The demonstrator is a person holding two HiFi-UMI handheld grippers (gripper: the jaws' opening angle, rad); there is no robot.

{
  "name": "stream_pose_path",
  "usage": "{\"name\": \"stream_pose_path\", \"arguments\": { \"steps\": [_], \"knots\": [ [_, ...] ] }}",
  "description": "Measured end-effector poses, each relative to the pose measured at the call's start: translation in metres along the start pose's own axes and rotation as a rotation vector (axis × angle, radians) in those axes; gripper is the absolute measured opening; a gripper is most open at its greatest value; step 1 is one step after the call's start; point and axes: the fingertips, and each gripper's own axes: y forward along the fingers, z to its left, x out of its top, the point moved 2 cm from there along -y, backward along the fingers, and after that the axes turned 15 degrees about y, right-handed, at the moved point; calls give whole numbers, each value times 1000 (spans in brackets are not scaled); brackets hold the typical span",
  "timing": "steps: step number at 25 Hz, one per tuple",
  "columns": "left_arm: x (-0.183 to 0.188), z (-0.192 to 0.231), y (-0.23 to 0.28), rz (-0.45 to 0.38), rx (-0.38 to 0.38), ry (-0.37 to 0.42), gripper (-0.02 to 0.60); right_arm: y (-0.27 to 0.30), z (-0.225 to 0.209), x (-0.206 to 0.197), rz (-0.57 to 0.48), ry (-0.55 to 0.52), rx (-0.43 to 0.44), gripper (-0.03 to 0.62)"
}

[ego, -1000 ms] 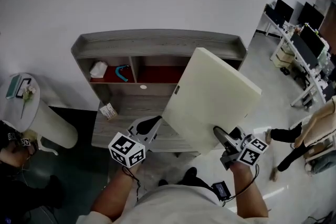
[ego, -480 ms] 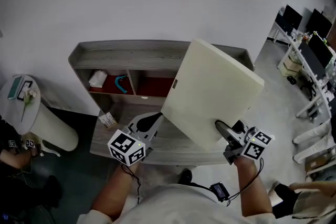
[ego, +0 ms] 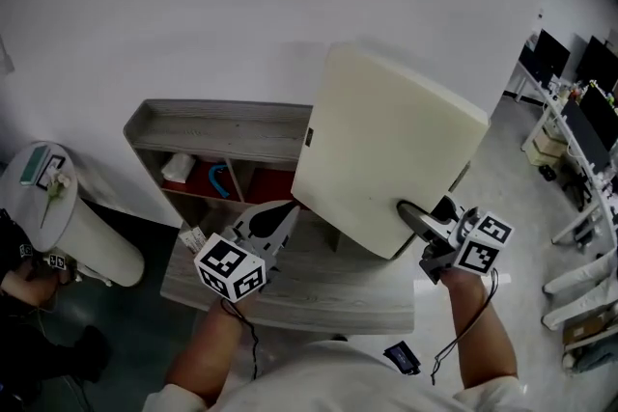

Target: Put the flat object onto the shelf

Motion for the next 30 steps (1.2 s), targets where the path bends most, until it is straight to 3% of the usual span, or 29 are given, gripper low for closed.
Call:
{"name": "stream_pose_path", "arguments": {
  "steps": [10,20,30],
  "knots": [
    [27,34,39,-26,65,49,15,48,-13,86,55,-160,122,284],
    [25,41,75,-3,83,77,15,87,-55,116,138,-224,181,285],
    [11,39,93,30,103,63,15,101,-84,113,178,-244,218,285]
  ]
}}
